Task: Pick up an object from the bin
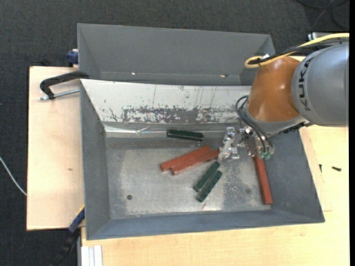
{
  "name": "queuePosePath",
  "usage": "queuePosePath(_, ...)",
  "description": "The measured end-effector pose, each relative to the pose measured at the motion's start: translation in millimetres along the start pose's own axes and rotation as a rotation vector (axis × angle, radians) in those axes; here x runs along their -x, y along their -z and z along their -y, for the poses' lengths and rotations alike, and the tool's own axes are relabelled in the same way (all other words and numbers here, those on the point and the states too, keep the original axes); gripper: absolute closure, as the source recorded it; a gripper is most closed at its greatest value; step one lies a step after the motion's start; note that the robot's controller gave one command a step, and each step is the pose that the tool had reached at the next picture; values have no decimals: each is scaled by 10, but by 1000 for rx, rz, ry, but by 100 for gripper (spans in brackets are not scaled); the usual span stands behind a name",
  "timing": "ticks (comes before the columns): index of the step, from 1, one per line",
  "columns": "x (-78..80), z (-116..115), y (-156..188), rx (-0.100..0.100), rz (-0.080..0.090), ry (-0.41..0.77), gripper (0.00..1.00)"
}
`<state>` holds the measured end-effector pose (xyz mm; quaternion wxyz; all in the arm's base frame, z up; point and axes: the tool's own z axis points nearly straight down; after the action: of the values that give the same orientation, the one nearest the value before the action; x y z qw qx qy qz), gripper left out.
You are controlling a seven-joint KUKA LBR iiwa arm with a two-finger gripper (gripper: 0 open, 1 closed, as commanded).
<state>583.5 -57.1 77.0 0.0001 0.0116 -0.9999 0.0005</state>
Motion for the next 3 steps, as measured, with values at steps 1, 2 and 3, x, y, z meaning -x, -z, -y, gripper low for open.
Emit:
queuePosePath(1, 16, -14, -27, 0, 14, -1, 0)
queuePosePath(2, 15, -15, -27, 0, 14, -1, 0)
queuePosePath(3, -55, -692, 9, 1, 3, -61, 100)
